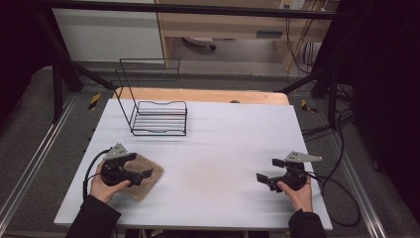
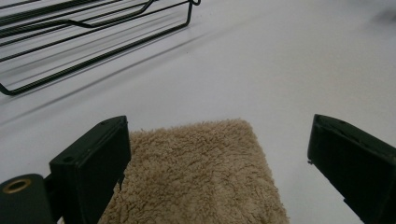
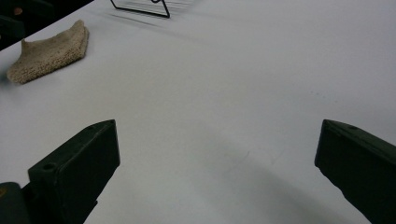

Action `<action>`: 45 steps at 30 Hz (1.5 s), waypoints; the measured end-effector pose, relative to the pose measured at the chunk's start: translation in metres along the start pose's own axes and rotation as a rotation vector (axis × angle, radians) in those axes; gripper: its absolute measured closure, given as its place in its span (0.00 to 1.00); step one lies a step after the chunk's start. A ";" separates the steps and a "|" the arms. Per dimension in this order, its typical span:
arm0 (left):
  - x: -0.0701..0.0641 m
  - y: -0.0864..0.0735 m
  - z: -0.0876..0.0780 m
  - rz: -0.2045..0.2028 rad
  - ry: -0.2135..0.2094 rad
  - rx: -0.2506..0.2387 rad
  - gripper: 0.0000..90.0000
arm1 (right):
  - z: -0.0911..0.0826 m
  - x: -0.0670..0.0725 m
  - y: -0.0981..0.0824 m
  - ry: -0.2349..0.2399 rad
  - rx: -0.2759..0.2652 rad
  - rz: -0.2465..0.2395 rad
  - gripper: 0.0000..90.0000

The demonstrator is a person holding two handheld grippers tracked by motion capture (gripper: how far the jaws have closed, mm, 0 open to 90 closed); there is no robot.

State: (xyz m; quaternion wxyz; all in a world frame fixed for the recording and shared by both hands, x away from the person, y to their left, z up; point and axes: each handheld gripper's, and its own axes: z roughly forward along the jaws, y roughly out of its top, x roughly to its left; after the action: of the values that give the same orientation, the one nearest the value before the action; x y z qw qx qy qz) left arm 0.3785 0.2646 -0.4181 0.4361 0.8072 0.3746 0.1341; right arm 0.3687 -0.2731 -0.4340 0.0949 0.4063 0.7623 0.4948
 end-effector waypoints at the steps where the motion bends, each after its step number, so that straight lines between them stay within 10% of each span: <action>1: 0.000 0.000 0.000 -0.001 0.000 0.000 0.06 | 0.000 0.000 0.000 0.000 0.000 0.000 0.01; 17: -0.021 0.008 0.007 -0.001 0.020 0.038 0.21 | 0.000 0.001 0.000 -0.007 0.016 0.000 0.01; 27: -0.034 0.005 0.024 0.014 0.034 0.125 0.58 | 0.002 0.001 -0.001 -0.011 0.023 0.000 0.01; 45: -0.038 -0.001 0.044 -0.002 0.108 0.214 0.83 | 0.002 0.001 -0.001 -0.013 0.025 0.001 0.01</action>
State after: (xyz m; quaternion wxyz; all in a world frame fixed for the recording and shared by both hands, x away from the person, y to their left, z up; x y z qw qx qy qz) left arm 0.3758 0.2106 -0.4403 0.3269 0.8403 0.4104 0.1362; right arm 0.3685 -0.2707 -0.4359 0.0943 0.4109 0.7677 0.4826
